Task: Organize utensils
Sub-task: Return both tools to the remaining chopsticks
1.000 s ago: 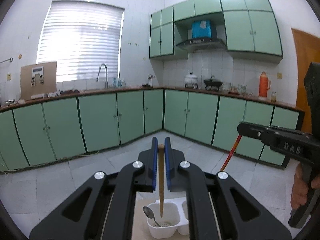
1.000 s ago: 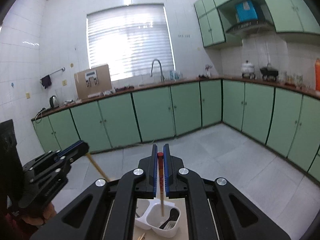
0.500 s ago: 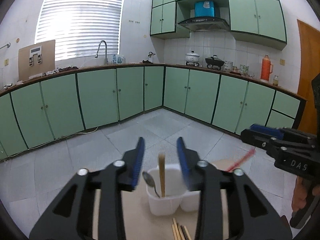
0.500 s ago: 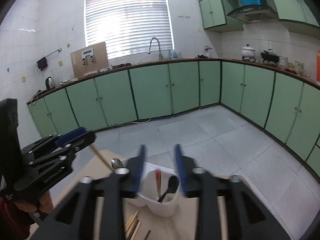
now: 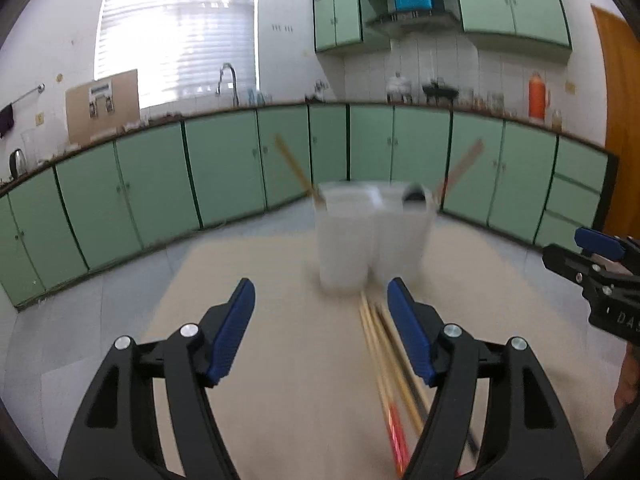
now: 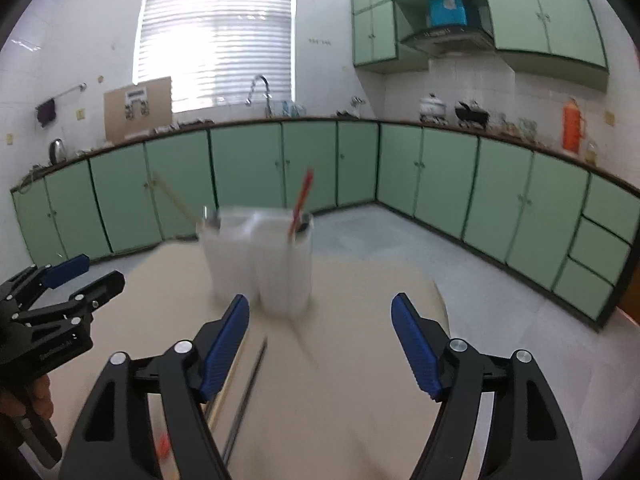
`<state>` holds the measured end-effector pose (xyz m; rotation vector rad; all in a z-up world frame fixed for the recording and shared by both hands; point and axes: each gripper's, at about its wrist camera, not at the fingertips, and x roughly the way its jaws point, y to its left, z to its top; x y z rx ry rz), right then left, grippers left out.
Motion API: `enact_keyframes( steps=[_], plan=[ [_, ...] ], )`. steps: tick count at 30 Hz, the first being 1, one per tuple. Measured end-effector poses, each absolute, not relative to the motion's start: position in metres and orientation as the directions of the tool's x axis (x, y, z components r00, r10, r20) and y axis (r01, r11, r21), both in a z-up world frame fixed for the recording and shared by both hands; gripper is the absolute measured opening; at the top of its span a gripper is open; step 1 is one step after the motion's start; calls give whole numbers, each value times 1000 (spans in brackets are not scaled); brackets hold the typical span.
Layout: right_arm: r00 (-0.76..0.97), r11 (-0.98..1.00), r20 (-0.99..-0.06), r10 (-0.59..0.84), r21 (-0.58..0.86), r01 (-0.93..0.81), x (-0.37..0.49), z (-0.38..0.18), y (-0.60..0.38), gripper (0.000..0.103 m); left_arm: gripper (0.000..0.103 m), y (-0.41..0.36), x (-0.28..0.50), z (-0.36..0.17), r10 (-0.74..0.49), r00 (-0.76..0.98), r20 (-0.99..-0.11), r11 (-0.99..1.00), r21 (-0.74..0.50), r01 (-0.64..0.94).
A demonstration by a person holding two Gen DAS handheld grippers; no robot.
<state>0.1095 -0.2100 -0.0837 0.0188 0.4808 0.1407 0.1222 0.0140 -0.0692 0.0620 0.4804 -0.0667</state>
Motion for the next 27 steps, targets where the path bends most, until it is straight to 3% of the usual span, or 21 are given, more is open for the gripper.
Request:
enact_keyframes(
  steps=[5,13,21,27],
  plan=[
    [843,989,-517,148,80,-125,66,-125,-194,67,61,24,93,-103,-40,838,-545,998,17,59],
    [772,979,-602,202,95,-182,51,-158,-174,49,53,22,73,-142,-70,770,-634,996,-7,84],
    [703,966,-667,248,118,-229,56,-174,-161,32,50,14,69,-157,-119,725,-678,990,-30,135],
    [689,964,-679,253,118,-239,57,-180,-157,29,50,10,70,-163,-137,700,-701,987,-34,159]
  ],
)
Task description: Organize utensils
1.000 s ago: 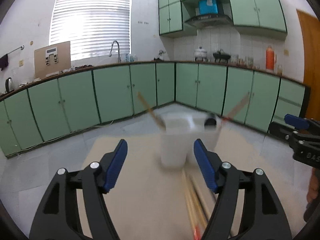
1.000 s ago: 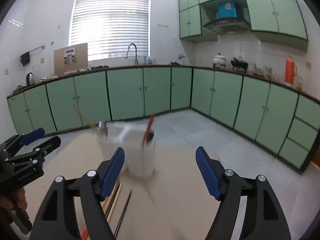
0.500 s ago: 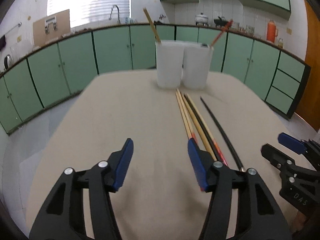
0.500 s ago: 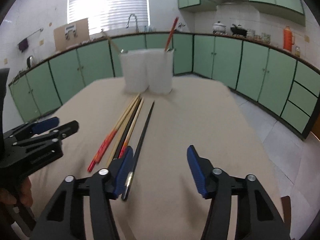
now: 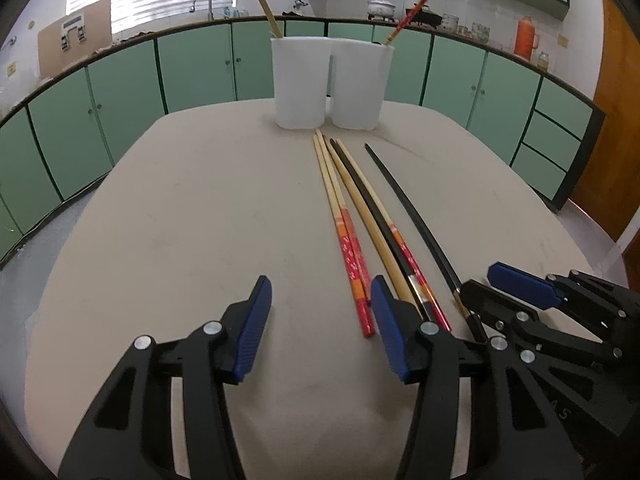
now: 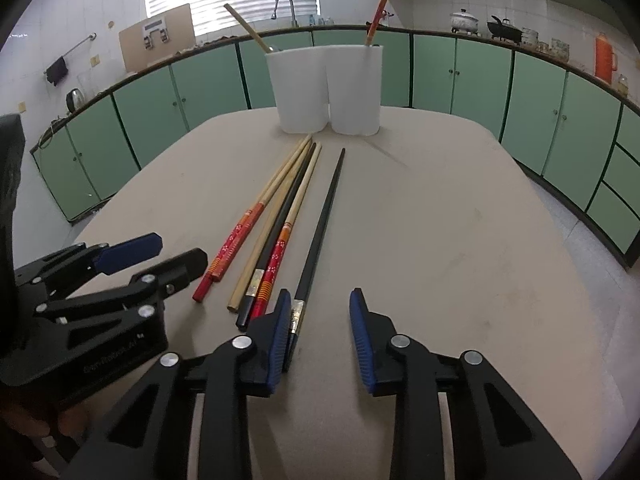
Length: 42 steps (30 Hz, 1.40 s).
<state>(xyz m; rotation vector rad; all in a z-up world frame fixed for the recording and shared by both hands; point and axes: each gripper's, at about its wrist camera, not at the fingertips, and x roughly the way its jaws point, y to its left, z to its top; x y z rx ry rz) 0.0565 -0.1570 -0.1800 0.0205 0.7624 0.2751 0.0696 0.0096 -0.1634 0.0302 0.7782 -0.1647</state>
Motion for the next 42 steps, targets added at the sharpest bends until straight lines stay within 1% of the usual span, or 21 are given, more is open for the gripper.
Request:
enact_keyframes(
  steps=[1,3,7,9,11,14,16,17,18,19,20,21,25,30,34,36,40,42],
  plan=[
    [687,964,-681,252,112,-242,56,-181,-156,27,50,9,71,-163,-138,696,-704,986,-32,163],
    [684,962,-683,257,111,-251,57,-181,-154,25,47,7,72,-166,-134,688,-713,986,-24,167],
    [682,964,-687,250,109,-243,57,-181,-156,22,44,6,74,-169,-129,676,-726,987,-30,156],
    [687,969,-690,229,97,-226,58,-180,-159,21,40,5,75,-168,-115,675,-729,989,-18,148],
    [689,973,-692,216,91,-213,58,-180,-162,21,39,6,75,-168,-87,676,-732,991,5,133],
    [679,973,-702,213,90,-211,59,-182,-162,21,38,6,77,-168,-80,673,-735,992,8,126],
    [678,973,-704,209,79,-218,59,-183,-160,19,32,4,76,-168,-73,674,-735,991,21,130],
    [677,972,-705,211,79,-220,60,-183,-160,17,26,3,76,-168,-72,675,-734,991,24,131],
    [674,971,-707,214,82,-223,60,-183,-160,9,19,3,77,-168,-68,676,-734,991,26,128],
    [673,972,-708,213,83,-220,61,-183,-160,7,15,4,77,-168,-67,676,-733,992,24,125],
    [673,973,-709,211,86,-214,61,-183,-162,7,9,6,78,-167,-67,677,-733,993,20,119],
    [675,974,-708,206,86,-208,60,-183,-163,7,5,7,77,-168,-67,677,-733,993,15,115],
    [686,983,-706,175,92,-156,61,-183,-172,7,5,9,78,-167,-66,679,-731,995,5,102],
    [691,993,-714,115,80,-82,70,-183,-187,7,5,28,91,-165,-37,665,-746,999,-32,19],
    [675,995,-732,94,81,-52,90,-182,-195,7,5,40,108,-163,-34,644,-765,998,-61,-20],
    [661,995,-744,96,91,-42,102,-182,-198,7,5,45,118,-163,-45,634,-772,996,-85,-33],
    [657,993,-746,109,114,-35,117,-179,-204,7,5,46,132,-164,-48,625,-779,995,-89,-35],
    [665,993,-740,104,112,-31,115,-178,-206,9,8,46,133,-164,-49,626,-778,996,-88,-31]
  ],
)
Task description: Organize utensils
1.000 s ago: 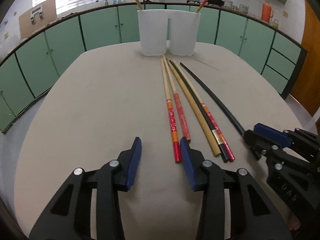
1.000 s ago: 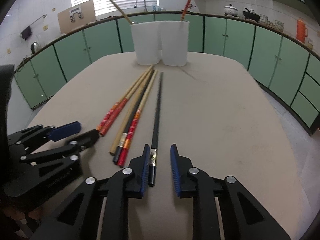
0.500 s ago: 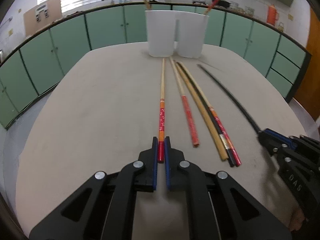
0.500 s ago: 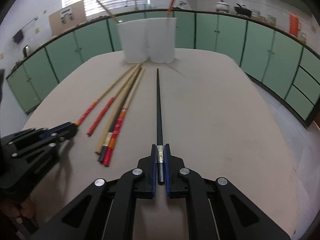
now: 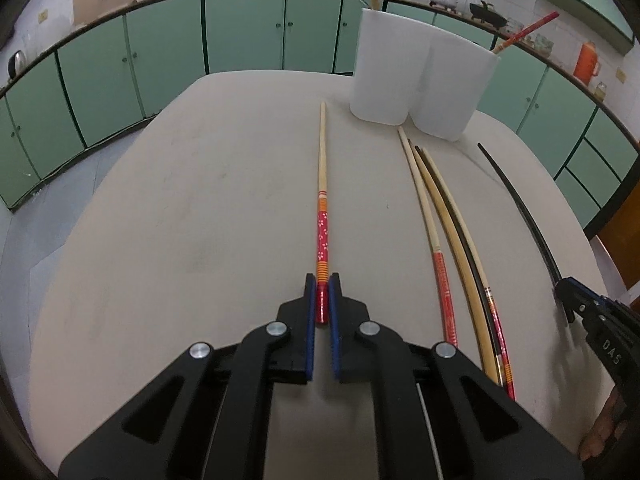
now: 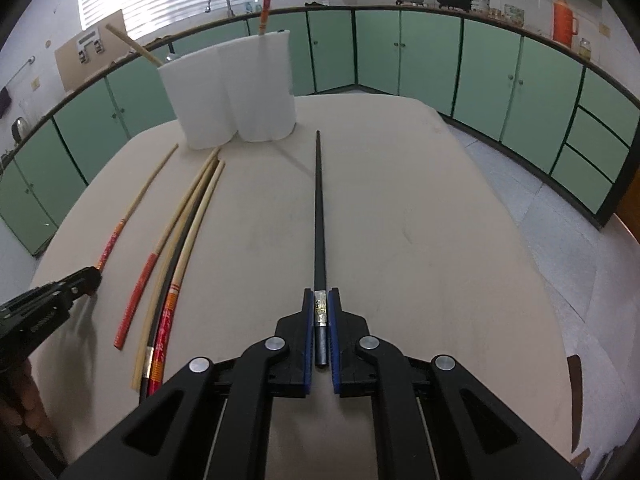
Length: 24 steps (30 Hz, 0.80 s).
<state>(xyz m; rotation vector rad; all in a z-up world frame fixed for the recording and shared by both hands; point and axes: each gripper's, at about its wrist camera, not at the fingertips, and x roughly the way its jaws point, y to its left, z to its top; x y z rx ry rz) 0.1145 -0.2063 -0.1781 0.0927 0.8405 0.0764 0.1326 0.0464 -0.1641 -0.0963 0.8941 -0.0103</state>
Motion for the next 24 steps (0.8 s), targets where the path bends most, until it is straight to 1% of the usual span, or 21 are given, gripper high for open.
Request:
enact_keyframes(
  steps=[3,6,9,12,17,21,24],
  plan=[
    [679,994,-726,104,107,-38,102,-178,-210,10,12,49,122,-165,-47,635,-771,996,-82,-26],
    [687,993,-718,109,116,-37,88,-180,-214,12,12,56,110,-164,-61,640,-766,996,-93,-17],
    [684,991,-721,116,128,-33,80,-182,-217,21,12,59,98,-167,-66,647,-760,996,-91,-6],
    [678,994,-727,106,99,-49,80,-183,-214,22,12,54,92,-166,-61,656,-752,998,-67,16],
    [676,992,-727,121,105,-64,79,-184,-213,22,12,59,97,-166,-92,650,-754,993,-116,6],
    [676,992,-726,129,106,-75,80,-184,-212,22,12,59,103,-165,-99,644,-759,991,-130,0],
    [675,990,-724,140,116,-81,80,-183,-214,22,12,55,105,-165,-93,642,-761,993,-118,4]
  ],
)
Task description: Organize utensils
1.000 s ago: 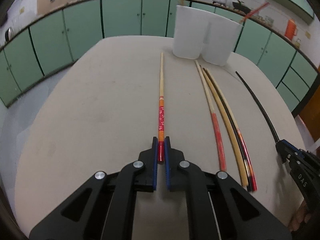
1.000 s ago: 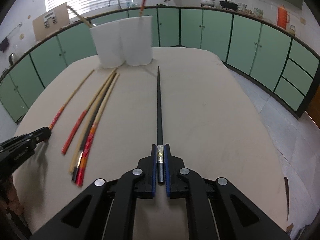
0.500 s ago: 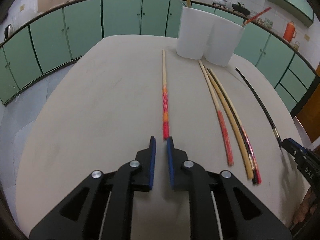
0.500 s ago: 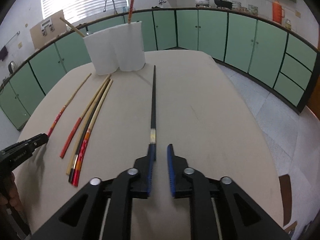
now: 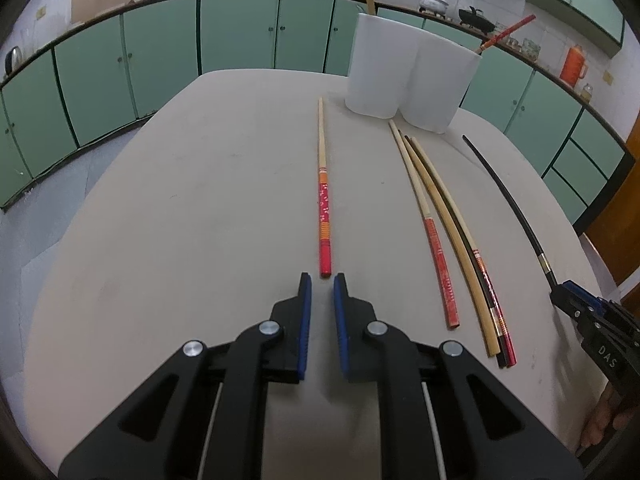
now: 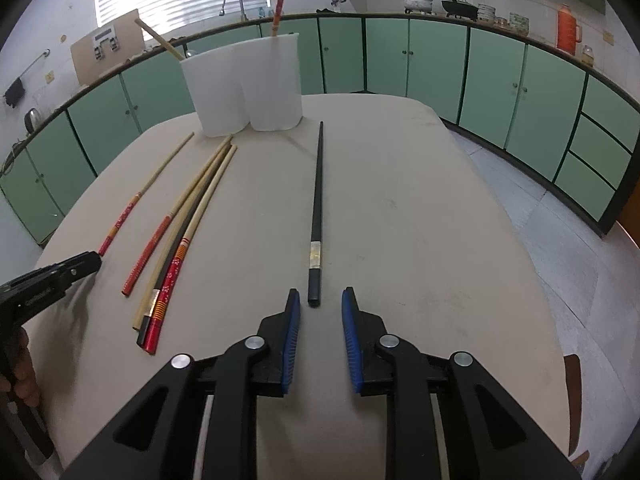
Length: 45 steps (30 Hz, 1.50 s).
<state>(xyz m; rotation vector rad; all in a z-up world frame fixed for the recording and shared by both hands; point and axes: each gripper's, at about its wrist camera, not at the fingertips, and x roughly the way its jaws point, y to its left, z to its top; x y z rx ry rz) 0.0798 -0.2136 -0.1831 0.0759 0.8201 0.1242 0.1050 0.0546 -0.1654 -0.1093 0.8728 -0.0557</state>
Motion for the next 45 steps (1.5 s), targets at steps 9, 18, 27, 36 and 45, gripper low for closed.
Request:
enact_keyframes(
  steps=[9,18,27,36,45],
  plan=[
    [684,987,-713,157,143,-77,79,-183,-219,21,11,50,104,-165,-62,643,-763,996,-92,-13],
    [669,983,-720,184,147,-111,75,-183,-217,22,12,51,103,-165,-69,645,-761,994,-107,-19],
    [667,983,-723,181,132,-124,84,-183,-211,19,12,52,105,-165,-74,641,-764,994,-111,-17],
    [660,986,-732,169,125,-114,89,-184,-209,9,11,49,118,-164,-85,628,-774,993,-114,-5],
    [669,980,-716,199,166,-113,85,-181,-215,7,0,39,117,-160,-59,641,-765,997,-75,2]
  ],
)
